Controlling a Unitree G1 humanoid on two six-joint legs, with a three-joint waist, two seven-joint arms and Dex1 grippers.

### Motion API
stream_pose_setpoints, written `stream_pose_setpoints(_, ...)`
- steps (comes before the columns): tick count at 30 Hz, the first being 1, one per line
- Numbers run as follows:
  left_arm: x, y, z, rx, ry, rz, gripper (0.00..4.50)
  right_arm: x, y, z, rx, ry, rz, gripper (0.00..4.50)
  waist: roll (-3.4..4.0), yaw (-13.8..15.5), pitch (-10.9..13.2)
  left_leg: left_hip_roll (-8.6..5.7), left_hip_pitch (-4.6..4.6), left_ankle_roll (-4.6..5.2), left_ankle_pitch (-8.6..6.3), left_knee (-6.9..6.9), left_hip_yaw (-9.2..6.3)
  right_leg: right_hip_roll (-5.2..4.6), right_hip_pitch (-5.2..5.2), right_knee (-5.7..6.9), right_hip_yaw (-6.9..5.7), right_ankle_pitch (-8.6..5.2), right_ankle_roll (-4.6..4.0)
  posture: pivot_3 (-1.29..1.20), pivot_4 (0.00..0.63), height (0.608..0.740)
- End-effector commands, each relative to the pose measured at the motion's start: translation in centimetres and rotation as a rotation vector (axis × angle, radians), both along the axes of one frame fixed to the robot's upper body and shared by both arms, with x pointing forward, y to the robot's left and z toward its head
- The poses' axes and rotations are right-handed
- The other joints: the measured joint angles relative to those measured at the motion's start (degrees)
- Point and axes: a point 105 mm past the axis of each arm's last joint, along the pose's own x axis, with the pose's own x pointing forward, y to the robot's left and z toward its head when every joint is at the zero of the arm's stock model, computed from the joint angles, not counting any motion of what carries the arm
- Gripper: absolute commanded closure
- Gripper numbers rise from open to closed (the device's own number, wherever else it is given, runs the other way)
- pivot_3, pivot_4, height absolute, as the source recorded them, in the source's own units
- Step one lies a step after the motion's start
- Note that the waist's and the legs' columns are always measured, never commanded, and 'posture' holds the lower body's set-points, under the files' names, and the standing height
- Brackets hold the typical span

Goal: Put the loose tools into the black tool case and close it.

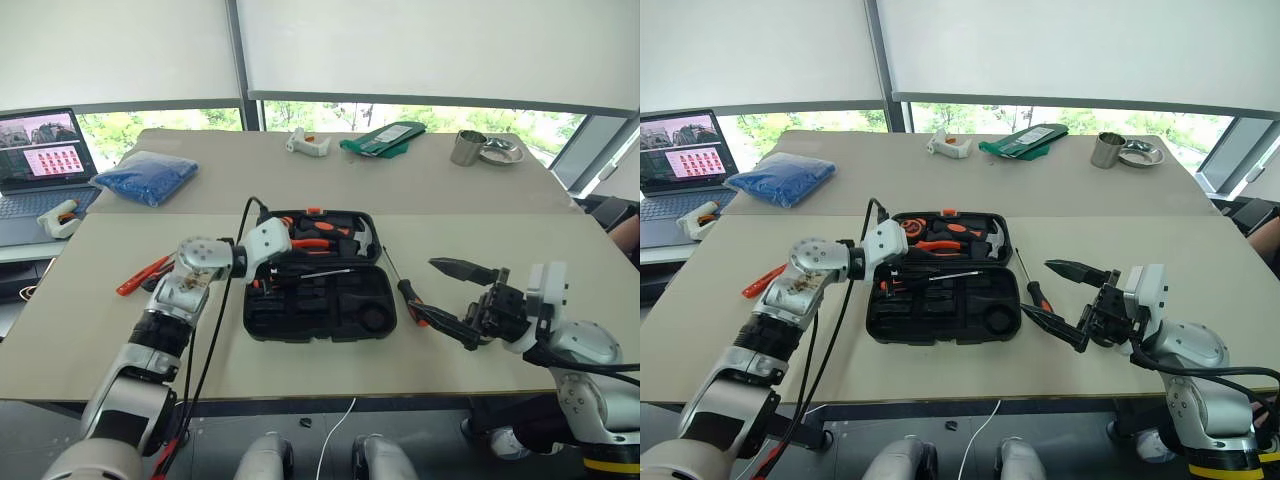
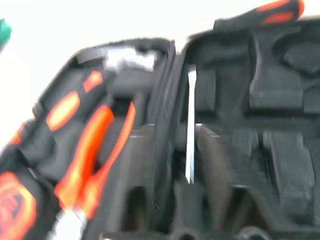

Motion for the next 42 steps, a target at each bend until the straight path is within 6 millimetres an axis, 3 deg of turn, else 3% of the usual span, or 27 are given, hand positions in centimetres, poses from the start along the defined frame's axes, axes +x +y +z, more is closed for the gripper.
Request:
stream_pose_setpoints(1, 0.2, 0.1, -1.0, 0.057, 0.018, 0.039, 4.49, -0.2, 0.2, 1.0, 0.019, -0.046, 0.005, 0.0, 0.0, 0.14, 0.0, 0.0, -0.01, 0.0, 0.0, 0.0, 0.0, 0.0, 0.0, 0.0, 0.0, -0.02, -0.03, 0.0, 0.15, 0.74)
stream_pose_setpoints(8, -0.4, -0.5, -3.4, 0.096, 0.105, 0.054, 4.49, -0.3, -0.1, 0.6, 0.027, -0.041, -0.018, 0.0, 0.05, 0.37, -0.03, 0.0, 0.04, 0.0, 0.0, 0.01, -0.01, -0.03, 0.06, -0.01, 0.01, -0.1, -0.17, 0.0, 0.15, 0.74)
stream_pose_setpoints(15, -0.3, -1.2, -4.1, 0.06, 0.128, 0.065, 4.49, -0.1, -0.9, -0.5, 0.029, -0.016, -0.082, 0.0, 0.11, 0.59, -0.08, -0.03, 0.1, -0.01, 0.0, 0.01, -0.03, -0.07, 0.14, -0.01, 0.0, -0.14, -0.23, 0.0, 0.15, 0.74)
stream_pose_setpoints(18, -0.2, -1.2, -2.9, -0.027, 0.091, 0.063, 4.49, 0.1, -1.7, -0.5, 0.04, -0.024, -0.146, 0.0, 0.12, 0.56, -0.08, -0.04, 0.1, 0.0, 0.0, 0.01, -0.02, -0.1, 0.14, -0.02, 0.01, -0.14, -0.23, 0.0, 0.15, 0.74)
stream_pose_setpoints(21, -0.2, -0.6, -0.1, -0.191, 0.024, 0.05, 4.49, 0.1, -3.3, -0.3, 0.059, -0.029, -0.259, 0.0, 0.12, 0.52, -0.08, -0.03, 0.09, 0.0, 0.0, 0.01, -0.02, -0.1, 0.12, -0.02, 0.0, -0.14, -0.23, 0.0, 0.15, 0.74)
stream_pose_setpoints(24, -0.9, 1.1, 3.4, -0.348, -0.099, 0.008, 3.81, 0.0, -6.1, -0.4, 0.093, 0.002, -0.452, 0.0, 0.1, 0.4, -0.06, -0.01, -0.06, 0.0, -0.01, 0.0, -0.02, -0.09, -0.03, -0.02, 0.0, -0.12, -0.2, 0.0, 0.15, 0.74)
stream_pose_setpoints(27, -2.7, 2.5, 5.2, -0.424, -0.141, -0.086, 2.72, -1.2, -7.4, -1.8, 0.058, 0.041, -0.525, 0.0, 0.1, 0.39, -0.07, 0.0, -0.14, 0.0, -0.01, -0.01, -0.02, -0.09, -0.12, -0.01, -0.01, -0.07, -0.12, 0.0, 0.15, 0.74)
stream_pose_setpoints(30, -4.1, 3.7, 5.4, -0.411, -0.147, -0.133, 1.7, -2.1, -8.4, -3.2, 0.031, 0.086, -0.601, 0.0, 0.15, 0.3, -0.09, 0.0, -0.04, -0.01, -0.01, -0.06, -0.02, -0.07, -0.03, -0.03, -0.01, -0.16, -0.22, 0.0, 0.15, 0.74)
stream_pose_setpoints(34, -7.6, 5.7, 4.6, -0.38, -0.079, -0.223, 0.31, -4.4, -9.7, -6.2, -0.091, 0.218, -0.703, 0.0, 0.32, -0.24, -0.18, 0.01, 0.07, -0.01, -0.02, -0.07, 0.08, -0.16, 0.01, -0.01, 0.09, -0.19, -0.25, 0.0, 0.15, 0.74)
stream_pose_setpoints(38, -8.9, 7.5, 3.3, -0.333, -0.069, -0.184, 0.15, -5.1, -9.2, -6.3, -0.086, 0.29, -0.703, 0.0, 0.34, -0.58, -0.17, 0.07, 0.07, -0.54, -0.33, -0.1, 0.07, -0.23, -0.04, -0.02, 0.04, -0.2, -0.26, 0.0, 0.15, 0.74)
stream_pose_setpoints(42, -9.7, 7.9, 2.5, -0.351, -0.041, -0.169, 0.15, -2.1, -6.6, -4.8, -0.101, 0.327, -0.648, 0.0, 0.36, -1.61, -0.15, 0.06, 0.09, -0.56, -0.34, -0.1, 0.19, -0.46, -0.06, -0.1, -0.07, -0.2, -0.26, 0.0, 0.15, 0.74)
